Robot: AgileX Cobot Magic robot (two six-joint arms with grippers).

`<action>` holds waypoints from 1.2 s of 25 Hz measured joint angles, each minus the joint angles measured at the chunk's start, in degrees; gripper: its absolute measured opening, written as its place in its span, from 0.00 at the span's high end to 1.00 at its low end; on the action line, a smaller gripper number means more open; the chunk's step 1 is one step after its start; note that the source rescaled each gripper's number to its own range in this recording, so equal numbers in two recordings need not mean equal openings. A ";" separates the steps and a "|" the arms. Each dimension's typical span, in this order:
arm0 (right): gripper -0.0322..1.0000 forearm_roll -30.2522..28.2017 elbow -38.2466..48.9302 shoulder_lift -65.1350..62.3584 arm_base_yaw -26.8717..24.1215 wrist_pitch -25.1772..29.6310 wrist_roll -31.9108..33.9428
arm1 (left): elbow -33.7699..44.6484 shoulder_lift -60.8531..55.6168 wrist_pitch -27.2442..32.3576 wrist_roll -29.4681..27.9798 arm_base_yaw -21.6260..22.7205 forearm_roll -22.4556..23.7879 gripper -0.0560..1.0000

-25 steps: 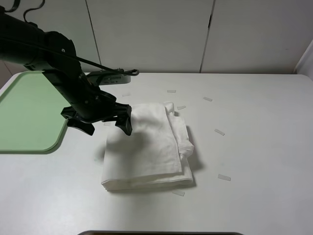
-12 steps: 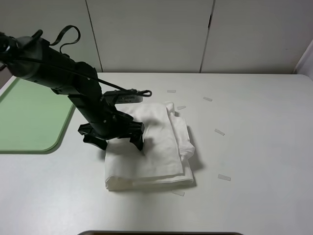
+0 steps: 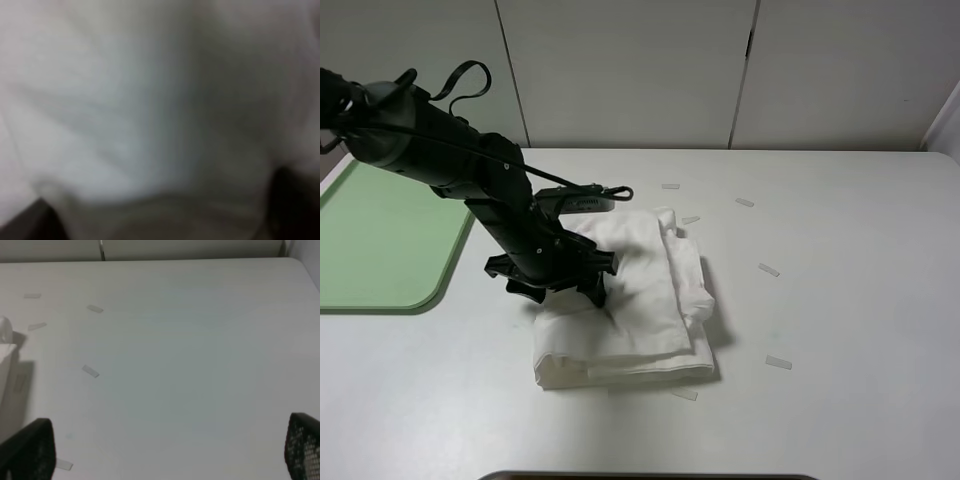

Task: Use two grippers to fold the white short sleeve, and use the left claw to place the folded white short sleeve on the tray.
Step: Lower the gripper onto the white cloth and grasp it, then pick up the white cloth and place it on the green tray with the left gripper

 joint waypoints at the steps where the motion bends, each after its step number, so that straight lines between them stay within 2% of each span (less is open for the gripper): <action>1: 0.00 0.00 0.00 0.00 0.00 0.00 0.00 | 0.00 0.03 -0.22 0.00 0.00 -0.13 0.26; 5: 0.00 0.00 0.00 0.00 0.00 0.00 0.00 | 0.00 0.29 -0.88 0.00 -0.16 -0.71 0.53; 6: 0.00 0.00 0.00 0.00 0.00 0.00 0.00 | -0.05 0.29 -1.00 0.00 -0.16 -0.98 0.64; 8: 0.00 0.00 0.00 0.00 0.00 0.00 0.00 | -0.05 0.16 -1.11 0.00 -0.19 -1.16 0.79; 9: 0.00 0.00 0.00 0.00 0.00 0.00 0.00 | -0.05 -0.03 -1.11 0.00 -0.19 -1.10 0.83; 13: 0.00 0.00 0.00 0.00 0.00 0.00 0.00 | -0.46 -0.03 -0.52 0.00 -0.19 -0.89 0.83; 15: 0.00 0.00 0.00 0.00 0.00 0.00 0.00 | -2.19 0.21 2.21 0.00 -0.19 1.54 0.83; 18: 0.00 0.00 0.00 0.00 0.00 0.00 0.00 | -4.88 0.61 6.91 0.00 -0.19 6.50 0.83; 27: 0.00 0.00 0.00 0.00 0.00 0.00 0.00 | -14.78 0.69 24.87 0.00 -0.13 25.75 0.83; 30: 0.00 0.00 0.00 0.00 0.00 0.00 0.00 | -16.75 0.74 27.78 0.00 0.26 29.88 0.83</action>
